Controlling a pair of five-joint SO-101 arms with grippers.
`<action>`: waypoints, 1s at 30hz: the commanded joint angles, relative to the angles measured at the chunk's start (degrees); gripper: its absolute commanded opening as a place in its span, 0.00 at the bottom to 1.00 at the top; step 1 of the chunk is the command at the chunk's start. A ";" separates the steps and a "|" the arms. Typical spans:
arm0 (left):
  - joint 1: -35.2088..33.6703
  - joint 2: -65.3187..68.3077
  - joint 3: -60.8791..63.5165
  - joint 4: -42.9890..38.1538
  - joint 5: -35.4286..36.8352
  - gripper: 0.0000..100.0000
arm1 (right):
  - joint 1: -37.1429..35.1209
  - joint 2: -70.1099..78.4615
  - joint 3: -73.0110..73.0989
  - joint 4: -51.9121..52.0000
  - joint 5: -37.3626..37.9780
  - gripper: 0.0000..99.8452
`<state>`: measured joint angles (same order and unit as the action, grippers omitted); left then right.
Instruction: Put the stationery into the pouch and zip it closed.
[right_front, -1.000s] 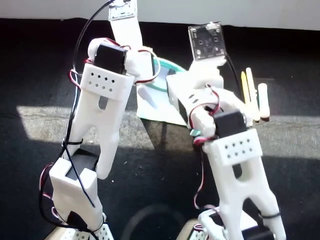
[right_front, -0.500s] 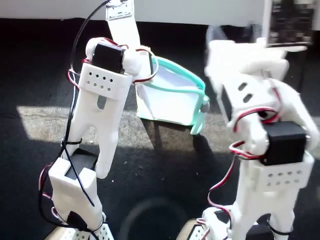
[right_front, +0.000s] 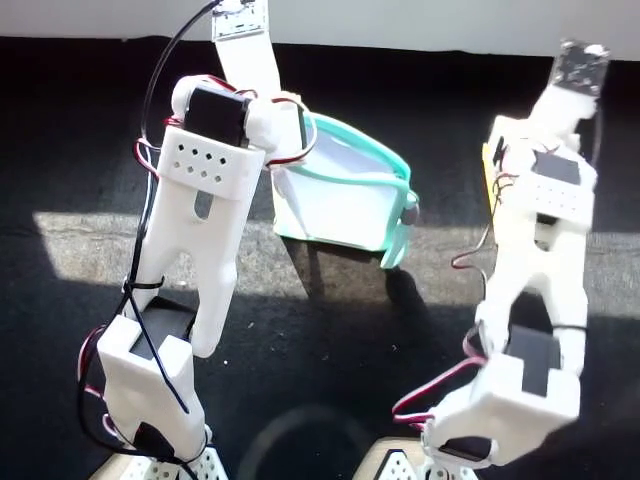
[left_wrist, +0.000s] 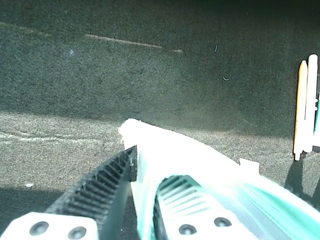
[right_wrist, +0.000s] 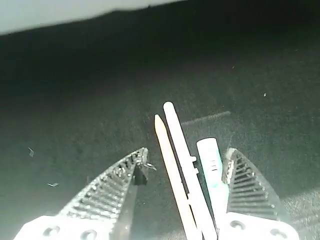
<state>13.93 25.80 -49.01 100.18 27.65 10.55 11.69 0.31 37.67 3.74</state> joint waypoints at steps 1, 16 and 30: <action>-0.75 2.33 0.48 0.62 -0.35 0.01 | -2.42 11.12 -7.69 -2.42 8.00 0.24; -0.48 2.33 0.48 0.44 -3.43 0.01 | 0.92 39.87 -43.47 14.11 10.55 0.24; -0.75 2.33 0.48 0.44 -3.43 0.01 | 0.22 47.60 -63.25 22.55 10.73 0.24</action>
<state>14.02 25.80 -49.01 100.18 24.92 11.08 58.73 -58.42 59.91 13.67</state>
